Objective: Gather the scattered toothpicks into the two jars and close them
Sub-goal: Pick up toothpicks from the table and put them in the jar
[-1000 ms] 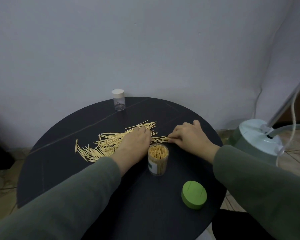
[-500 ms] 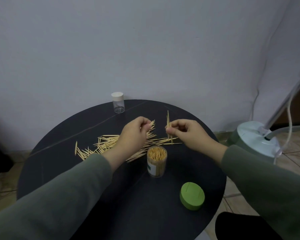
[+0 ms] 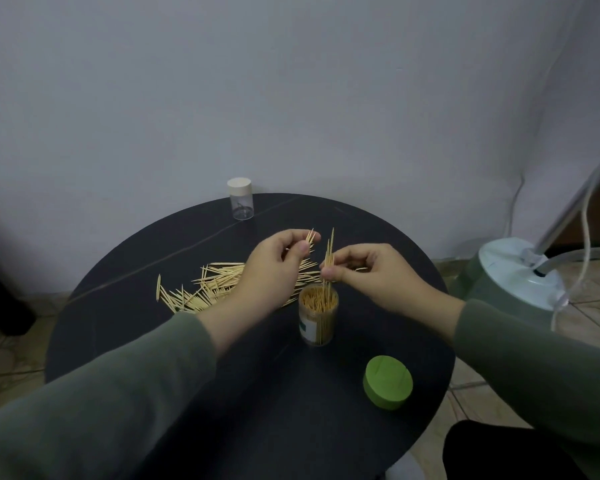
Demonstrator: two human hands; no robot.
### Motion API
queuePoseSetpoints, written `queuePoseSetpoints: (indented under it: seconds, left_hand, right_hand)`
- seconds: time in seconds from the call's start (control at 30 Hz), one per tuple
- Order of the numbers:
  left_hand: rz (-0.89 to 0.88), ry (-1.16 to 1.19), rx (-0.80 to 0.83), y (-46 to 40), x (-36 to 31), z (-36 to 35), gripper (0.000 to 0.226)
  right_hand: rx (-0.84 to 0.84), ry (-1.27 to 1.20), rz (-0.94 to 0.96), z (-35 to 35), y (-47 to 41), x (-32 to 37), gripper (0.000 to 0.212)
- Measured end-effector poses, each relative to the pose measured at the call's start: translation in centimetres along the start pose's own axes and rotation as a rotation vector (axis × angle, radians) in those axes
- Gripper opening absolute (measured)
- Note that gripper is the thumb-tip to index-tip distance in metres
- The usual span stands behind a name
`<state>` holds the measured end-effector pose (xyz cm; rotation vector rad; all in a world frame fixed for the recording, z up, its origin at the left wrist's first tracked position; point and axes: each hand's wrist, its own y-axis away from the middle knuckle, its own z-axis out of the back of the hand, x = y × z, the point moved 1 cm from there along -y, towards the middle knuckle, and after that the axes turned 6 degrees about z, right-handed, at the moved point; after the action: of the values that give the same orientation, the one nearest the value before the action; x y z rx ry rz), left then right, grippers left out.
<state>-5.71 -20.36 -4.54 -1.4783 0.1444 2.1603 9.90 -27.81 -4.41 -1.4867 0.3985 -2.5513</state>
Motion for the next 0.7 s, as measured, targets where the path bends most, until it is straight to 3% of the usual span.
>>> queuePoseSetpoints:
  seconds: [0.27,0.5,0.63,0.7]
  left_hand:
    - [-0.144,-0.114,0.054,1.3,0.3,0.1,0.014]
    - [-0.317,-0.315,0.103,1.9,1.0,0.7,0.030]
    - [-0.399,-0.438,0.092,1.9,1.5,0.9,0.020]
    - [-0.437,-0.455,0.071,1.9,1.6,1.0,0.014]
  right_hand:
    - [0.147,0.088,-0.088,0.4,-0.1,-0.4,0.005]
    - [0.188,0.087,-0.132,0.4,-0.3,-0.2,0.010]
    - [0.203,0.130,-0.110,0.4,-0.1,-0.3,0.005]
    - [0.202,0.178,-0.077,0.5,0.0,-0.2,0.018]
